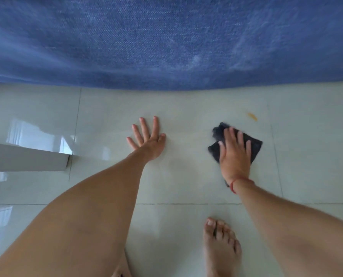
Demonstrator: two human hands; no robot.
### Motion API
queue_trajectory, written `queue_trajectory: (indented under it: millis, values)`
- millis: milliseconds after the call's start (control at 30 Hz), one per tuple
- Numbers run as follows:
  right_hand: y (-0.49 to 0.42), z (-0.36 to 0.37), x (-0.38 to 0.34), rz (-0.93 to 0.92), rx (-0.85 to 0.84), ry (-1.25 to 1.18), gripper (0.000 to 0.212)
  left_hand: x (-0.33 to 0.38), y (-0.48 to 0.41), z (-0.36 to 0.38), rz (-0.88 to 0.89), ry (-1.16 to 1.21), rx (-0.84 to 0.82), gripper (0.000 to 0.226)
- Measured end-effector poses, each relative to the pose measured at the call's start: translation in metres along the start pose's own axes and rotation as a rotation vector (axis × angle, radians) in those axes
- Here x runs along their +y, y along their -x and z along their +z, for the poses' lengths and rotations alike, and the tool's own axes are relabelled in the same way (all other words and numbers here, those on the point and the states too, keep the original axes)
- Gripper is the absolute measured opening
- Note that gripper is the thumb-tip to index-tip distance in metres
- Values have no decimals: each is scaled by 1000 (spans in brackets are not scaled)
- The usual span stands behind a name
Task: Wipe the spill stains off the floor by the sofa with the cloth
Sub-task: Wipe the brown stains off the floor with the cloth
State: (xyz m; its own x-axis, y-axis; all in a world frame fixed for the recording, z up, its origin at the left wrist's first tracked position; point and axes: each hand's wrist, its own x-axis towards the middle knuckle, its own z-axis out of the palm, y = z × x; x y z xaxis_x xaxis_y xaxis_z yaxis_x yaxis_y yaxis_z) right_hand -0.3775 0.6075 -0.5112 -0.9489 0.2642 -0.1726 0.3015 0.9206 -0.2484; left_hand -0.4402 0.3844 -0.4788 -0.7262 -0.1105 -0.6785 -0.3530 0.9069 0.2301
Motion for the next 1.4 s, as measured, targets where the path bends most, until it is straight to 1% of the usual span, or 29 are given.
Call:
queue_trajectory:
  millis: [100,133,167,233,333,433,467,500,533,567,667,733,800,867,900,967,1033,1100,1167,1267,1300,1400]
  values:
    - [-38,-5,-27,276,39,-122,49,0,0,0,0,3,3,59]
    - [-49,-3,-44,331,44,-158,49,0,-1,1,0,5,4,59]
    - [-58,1,-62,340,45,-184,50,0,-1,1,0,7,3,59]
    - [-68,11,-100,229,27,-196,50,-1,-2,1,-3,8,-5,59]
    - [-57,22,-132,-37,-35,-148,50,1,-4,-1,-6,12,-15,61]
    - [-26,23,-107,-308,-87,-116,51,2,-3,-3,-23,33,-20,63]
    - [-13,21,-90,-364,-112,-104,53,2,-1,-3,-32,40,-20,63]
    - [-2,19,-71,-376,-132,-85,54,2,0,-3,-39,44,-16,62]
    - [8,17,-50,-339,-137,-57,54,3,1,-2,-44,45,-4,62]
    - [17,12,-29,-264,-125,-35,53,6,1,-2,-47,48,14,63]
    - [26,-3,28,35,-30,-46,49,24,-2,1,-27,25,50,76]
    - [13,-13,50,207,28,-68,48,30,-5,5,1,-36,27,78]
    - [-14,-22,56,370,97,-101,48,30,-11,8,13,-53,12,77]
    - [-44,-26,47,535,158,-183,49,27,-13,9,16,-56,5,76]
    - [-58,-25,40,594,179,-221,49,27,-13,9,16,-62,2,75]
    - [-77,-21,29,624,200,-243,50,29,-14,8,13,-66,-4,75]
    - [-86,-17,19,565,194,-223,50,31,-14,6,9,-61,-14,74]
    - [-92,-13,8,450,179,-204,49,31,-14,6,8,-64,-21,73]
    - [-93,-8,-9,281,150,-185,48,30,-15,5,7,-66,-30,73]
    - [-66,7,-40,-75,38,-140,47,32,-14,3,3,-69,-43,72]
    - [-50,11,-45,-167,7,-132,47,32,-13,1,-2,-65,-44,72]
    - [-2,12,-20,-319,-55,-39,49,33,-10,-1,-5,-49,-45,73]
